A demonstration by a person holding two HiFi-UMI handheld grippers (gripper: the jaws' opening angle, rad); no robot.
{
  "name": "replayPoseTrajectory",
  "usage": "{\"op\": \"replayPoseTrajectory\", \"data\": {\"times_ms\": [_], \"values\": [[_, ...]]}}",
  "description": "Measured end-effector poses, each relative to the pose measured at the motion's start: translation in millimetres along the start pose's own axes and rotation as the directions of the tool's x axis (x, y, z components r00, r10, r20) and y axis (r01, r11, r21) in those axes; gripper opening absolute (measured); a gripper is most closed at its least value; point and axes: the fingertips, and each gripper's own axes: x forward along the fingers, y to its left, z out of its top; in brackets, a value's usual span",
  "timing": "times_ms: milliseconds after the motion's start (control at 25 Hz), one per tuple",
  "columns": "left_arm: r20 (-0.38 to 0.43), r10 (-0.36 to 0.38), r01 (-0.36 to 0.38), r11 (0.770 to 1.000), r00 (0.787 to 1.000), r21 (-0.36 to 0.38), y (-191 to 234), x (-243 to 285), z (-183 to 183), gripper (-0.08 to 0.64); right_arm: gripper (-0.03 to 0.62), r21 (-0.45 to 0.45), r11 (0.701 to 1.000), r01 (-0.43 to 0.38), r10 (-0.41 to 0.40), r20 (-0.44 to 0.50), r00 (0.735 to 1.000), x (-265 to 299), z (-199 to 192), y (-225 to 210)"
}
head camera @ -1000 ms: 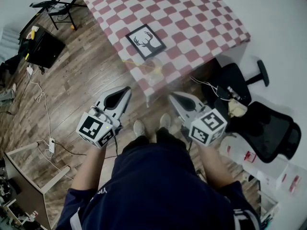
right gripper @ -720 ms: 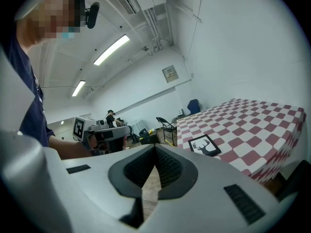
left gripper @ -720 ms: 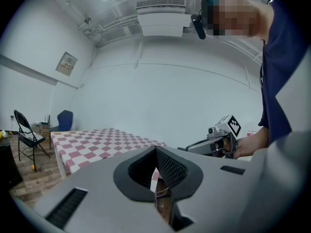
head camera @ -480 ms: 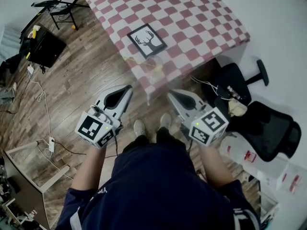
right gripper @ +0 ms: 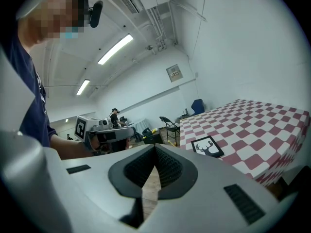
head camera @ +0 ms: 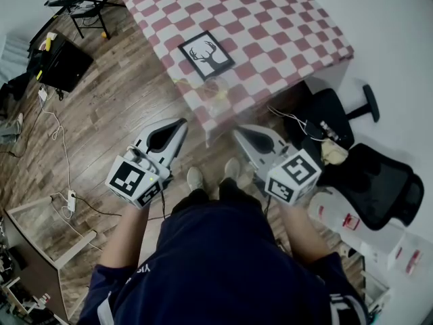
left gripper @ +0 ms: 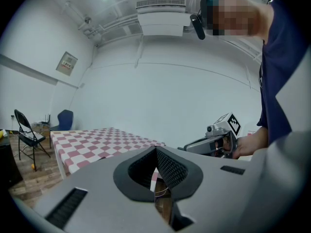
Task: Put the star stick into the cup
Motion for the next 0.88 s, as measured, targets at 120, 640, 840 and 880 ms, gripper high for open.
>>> {"op": "replayPoseTrajectory", "data": {"times_ms": [120, 640, 840, 880], "values": [[-0.001, 0.001, -0.001, 1.0, 1.0, -0.001, -0.9, 3.2, 0.6, 0.029, 0.015, 0.002, 1.0, -0.006, 0.006, -0.005, 1.0, -0.8, -0.2, -1.6], [-0.021, 0.01, -0.011, 1.0, 1.0, -0.011, -2.5, 14.7, -5.1, 0.031, 0.015, 0.005, 1.0, -0.02, 0.02, -0.013, 1.0, -2.7, -2.6, -9.5], [-0.018, 0.017, -0.018, 1.0, 1.0, -0.019, -0.3, 16.4, -5.2, 0.031, 0.015, 0.007, 1.0, -0.024, 0.024, -0.015, 1.0, -1.8, -3.4, -11.8], [-0.017, 0.019, -0.019, 1.0, 1.0, -0.02, 0.3, 16.6, -5.1, 0.031, 0.015, 0.006, 1.0, -0.023, 0.023, -0.016, 1.0, -1.6, -3.4, -12.6]]}}
